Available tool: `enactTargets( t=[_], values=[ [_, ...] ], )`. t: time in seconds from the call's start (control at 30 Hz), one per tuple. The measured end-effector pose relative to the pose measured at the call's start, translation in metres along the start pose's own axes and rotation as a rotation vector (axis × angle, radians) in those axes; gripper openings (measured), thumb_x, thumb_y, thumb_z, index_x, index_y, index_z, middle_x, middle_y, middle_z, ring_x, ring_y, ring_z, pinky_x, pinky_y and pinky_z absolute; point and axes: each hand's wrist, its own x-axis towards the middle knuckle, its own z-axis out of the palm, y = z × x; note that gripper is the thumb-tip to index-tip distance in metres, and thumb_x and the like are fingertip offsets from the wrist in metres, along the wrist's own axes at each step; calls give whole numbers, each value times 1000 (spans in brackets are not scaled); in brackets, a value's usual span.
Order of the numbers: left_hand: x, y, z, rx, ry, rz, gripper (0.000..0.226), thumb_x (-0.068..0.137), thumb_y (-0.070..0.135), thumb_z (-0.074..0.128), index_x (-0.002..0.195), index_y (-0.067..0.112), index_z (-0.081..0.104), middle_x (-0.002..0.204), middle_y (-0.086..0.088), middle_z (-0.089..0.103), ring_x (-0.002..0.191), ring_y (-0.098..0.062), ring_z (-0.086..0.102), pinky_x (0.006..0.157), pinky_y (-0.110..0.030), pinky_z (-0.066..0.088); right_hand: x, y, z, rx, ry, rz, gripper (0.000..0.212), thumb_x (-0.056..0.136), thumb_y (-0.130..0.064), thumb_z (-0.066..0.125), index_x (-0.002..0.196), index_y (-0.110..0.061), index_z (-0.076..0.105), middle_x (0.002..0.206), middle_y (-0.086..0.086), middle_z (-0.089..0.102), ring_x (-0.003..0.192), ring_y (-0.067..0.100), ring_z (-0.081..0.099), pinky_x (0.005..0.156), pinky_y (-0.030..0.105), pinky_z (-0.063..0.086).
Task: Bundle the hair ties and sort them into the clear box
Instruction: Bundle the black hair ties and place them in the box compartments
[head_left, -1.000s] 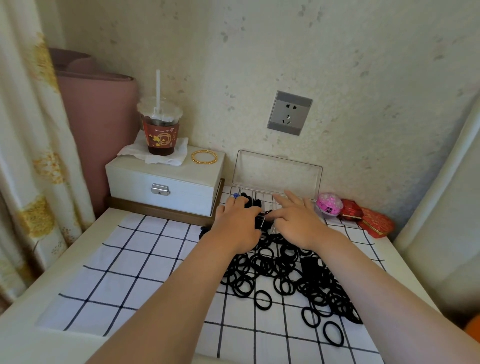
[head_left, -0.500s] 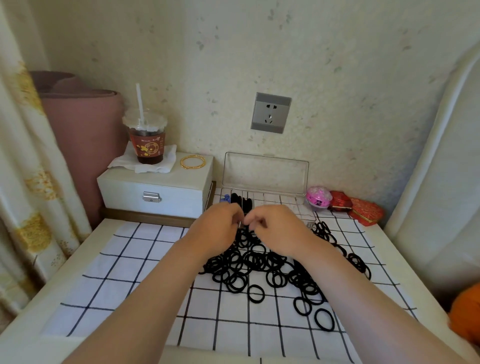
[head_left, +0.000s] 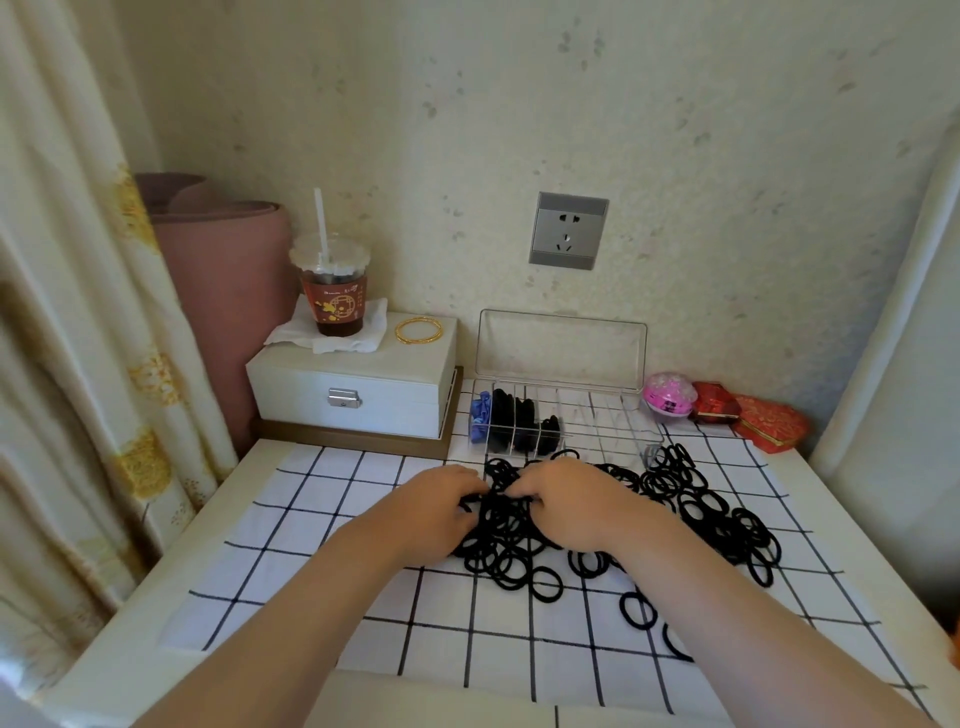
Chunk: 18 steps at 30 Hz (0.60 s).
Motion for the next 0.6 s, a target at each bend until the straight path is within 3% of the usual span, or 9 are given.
enactTargets(
  t=[0.1,0.17,0.23,0.3,0.4,0.5,0.6],
  values=[
    [2,6,-2,-57,-10,-15,44,98,16,52,139,33,51,138,9,55,125,-9,51,105,-24,40,-5,4,-11,42,11,48,45,94,-8,47,121,-37,70,131,-9,63,113,13,61,98,27,49],
    [6,4,-8,-86,31,-44,40,99,12,49,134,30,54,137,6,58,123,-10,54,106,-29,42,-8,5,-16,74,54,72,42,93,-7,46,97,-35,78,123,-9,68,93,5,64,84,22,51],
    [9,1,-17,-76,118,-88,34,99,9,45,125,27,60,130,4,62,116,-12,58,101,-29,46,-7,5,-20,103,130,122,42,92,-6,46,76,-34,73,98,-11,73,65,-1,57,65,21,45],
    [14,-2,-22,-48,222,-140,30,100,10,45,116,27,63,121,4,65,105,-13,61,91,-27,49,-4,2,-20,118,259,150,37,93,-8,46,82,-33,71,81,-14,68,60,1,53,60,22,41],
    [23,-1,-18,-18,273,-190,27,100,18,49,119,27,65,117,0,65,98,-16,61,85,-30,50,7,-6,-11,85,357,125,25,100,-20,46,109,-29,68,86,-15,62,70,5,52,64,24,40],
    [29,1,-4,70,173,-220,32,99,27,52,129,26,62,128,-5,59,114,-22,57,96,-38,49,20,-8,3,-72,222,118,23,100,-34,49,113,-26,66,101,-4,58,93,20,61,77,35,50],
    [30,3,1,212,73,-230,33,97,34,54,128,27,64,127,-6,50,120,-24,48,98,-39,46,26,-10,5,-138,111,143,27,99,-36,53,119,-25,67,115,2,53,101,26,60,85,40,52]
  ],
)
